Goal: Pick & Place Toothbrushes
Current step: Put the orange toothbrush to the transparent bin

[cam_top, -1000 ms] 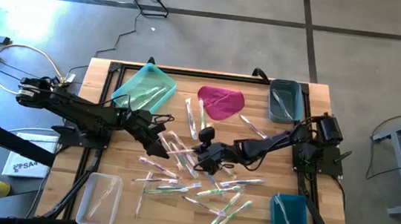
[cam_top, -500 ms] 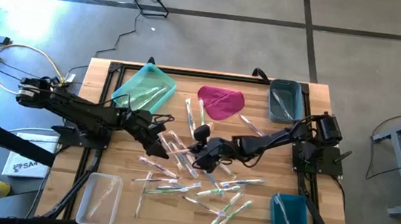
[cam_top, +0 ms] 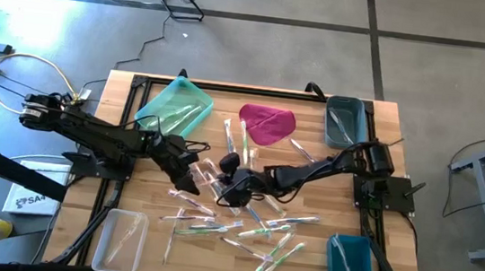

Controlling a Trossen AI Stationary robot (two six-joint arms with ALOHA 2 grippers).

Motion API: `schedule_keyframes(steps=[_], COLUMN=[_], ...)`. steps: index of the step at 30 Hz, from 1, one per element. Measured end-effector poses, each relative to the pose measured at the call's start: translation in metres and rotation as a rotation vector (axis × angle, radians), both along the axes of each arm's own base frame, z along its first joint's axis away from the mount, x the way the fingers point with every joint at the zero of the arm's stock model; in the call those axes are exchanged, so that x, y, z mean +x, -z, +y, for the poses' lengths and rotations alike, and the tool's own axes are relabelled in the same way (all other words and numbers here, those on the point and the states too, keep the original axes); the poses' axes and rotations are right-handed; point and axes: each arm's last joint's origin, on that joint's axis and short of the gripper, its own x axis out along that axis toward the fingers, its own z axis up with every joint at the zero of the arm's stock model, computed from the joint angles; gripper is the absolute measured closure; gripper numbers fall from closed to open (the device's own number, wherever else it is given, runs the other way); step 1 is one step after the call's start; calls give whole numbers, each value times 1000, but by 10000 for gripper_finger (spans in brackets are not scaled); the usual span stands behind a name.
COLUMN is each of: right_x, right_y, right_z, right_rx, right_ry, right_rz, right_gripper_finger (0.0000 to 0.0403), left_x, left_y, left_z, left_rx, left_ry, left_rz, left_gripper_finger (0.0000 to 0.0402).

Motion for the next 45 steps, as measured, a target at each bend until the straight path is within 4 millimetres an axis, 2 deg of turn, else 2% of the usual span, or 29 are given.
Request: schedule_keyframes(steps=[11,14,21,28,31,37,42,45], right_x=[-1,-1,-1,-1,-1,-1,-3,-8], right_y=[-2,-2,-2,-2,-3,-4,-5,-10], right_z=[3,4,4,4,4,3,8,14], right_rx=[17,15,21,21,22,20,-73,-131], right_ry=[-29,-29,-28,-25,-21,36,157,218], right_rz=[4,5,9,7,-6,-24,-43,-42], right_gripper_finger=[388,388,388,385,359,282,219,197], left_x=[0,0,1,0,0,0,0,0], left_y=[0,0,-1,-1,0,0,-1,-1], left_z=[0,0,0,0,0,0,0,0], left_rx=[0,-2,4,22,27,42,62,75], left_ry=[0,2,6,17,20,33,45,54], left_rz=[1,-2,-11,-19,-19,-29,-43,-55], left_gripper_finger=[258,277,355,358,354,357,357,357])
